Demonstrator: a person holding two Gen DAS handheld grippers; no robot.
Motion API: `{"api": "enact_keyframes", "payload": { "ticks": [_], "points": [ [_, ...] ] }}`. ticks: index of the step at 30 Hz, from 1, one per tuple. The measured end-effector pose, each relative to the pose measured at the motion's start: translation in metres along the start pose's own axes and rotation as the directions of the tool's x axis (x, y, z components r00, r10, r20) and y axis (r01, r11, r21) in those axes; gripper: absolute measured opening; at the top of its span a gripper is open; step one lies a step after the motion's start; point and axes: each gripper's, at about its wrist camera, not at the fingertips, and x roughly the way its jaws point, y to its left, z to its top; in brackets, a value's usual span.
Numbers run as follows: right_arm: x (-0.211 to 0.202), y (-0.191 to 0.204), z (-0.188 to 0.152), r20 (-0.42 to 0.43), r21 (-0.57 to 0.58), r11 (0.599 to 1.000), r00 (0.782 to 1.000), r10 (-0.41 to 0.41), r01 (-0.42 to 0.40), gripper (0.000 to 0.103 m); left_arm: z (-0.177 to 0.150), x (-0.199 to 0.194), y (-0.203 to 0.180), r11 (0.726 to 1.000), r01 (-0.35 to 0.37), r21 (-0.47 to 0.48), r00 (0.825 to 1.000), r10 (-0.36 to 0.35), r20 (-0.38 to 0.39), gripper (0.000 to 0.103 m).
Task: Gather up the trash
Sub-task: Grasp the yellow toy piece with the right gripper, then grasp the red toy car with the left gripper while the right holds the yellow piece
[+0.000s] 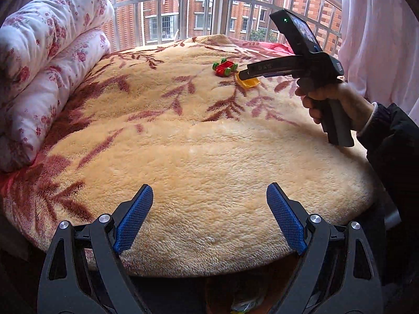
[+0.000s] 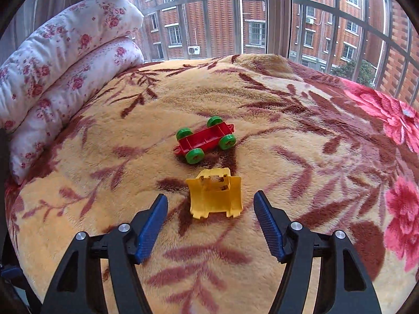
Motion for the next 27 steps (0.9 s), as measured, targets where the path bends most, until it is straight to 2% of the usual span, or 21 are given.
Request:
{"api": "enact_keyframes", "payload": {
  "ticks": [6,8,12,15,20,27],
  "points": [
    [0.026,-0.006,0.008,-0.028,0.018,0.999,0.999,0.03,-0.03,0.066,0.01,0.01,0.0,1.0,-0.007,0.003,1.0,0.007,-0.001,0.086],
    [0.032,-0.005,0.007,-0.051,0.018,0.999,0.998,0.033,-0.032,0.048,0.014,0.013,-0.001,1.0,-0.005,0.0,1.0,0.005,-0.003,0.086],
    [0.033,-0.005,0.003,-0.05,0.019,1.0,0.999,0.014,-0.013,0.045,0.025,0.022,-0.003,1.0,-0.004,-0.009,1.0,0.004,-0.012,0.086],
    [0.021,-0.011,-0.002,-0.019,0.053,0.998,1.0,0.022,-0.021,0.045,0.041,0.028,-0.005,1.0,-0.007,-0.011,1.0,0.007,-0.001,0.086],
    [-0.023,-0.034,-0.016,0.078,0.152,0.988,0.997,0.001,-0.013,0.045,0.078,0.054,-0.01,0.999,-0.02,0.042,1.0,0.02,-0.003,0.086],
    [-0.061,-0.061,-0.051,0.081,0.178,0.983,0.994,-0.068,0.053,0.045,0.143,0.11,-0.012,0.997,0.028,0.071,0.999,-0.026,-0.03,0.086]
  ]
}}
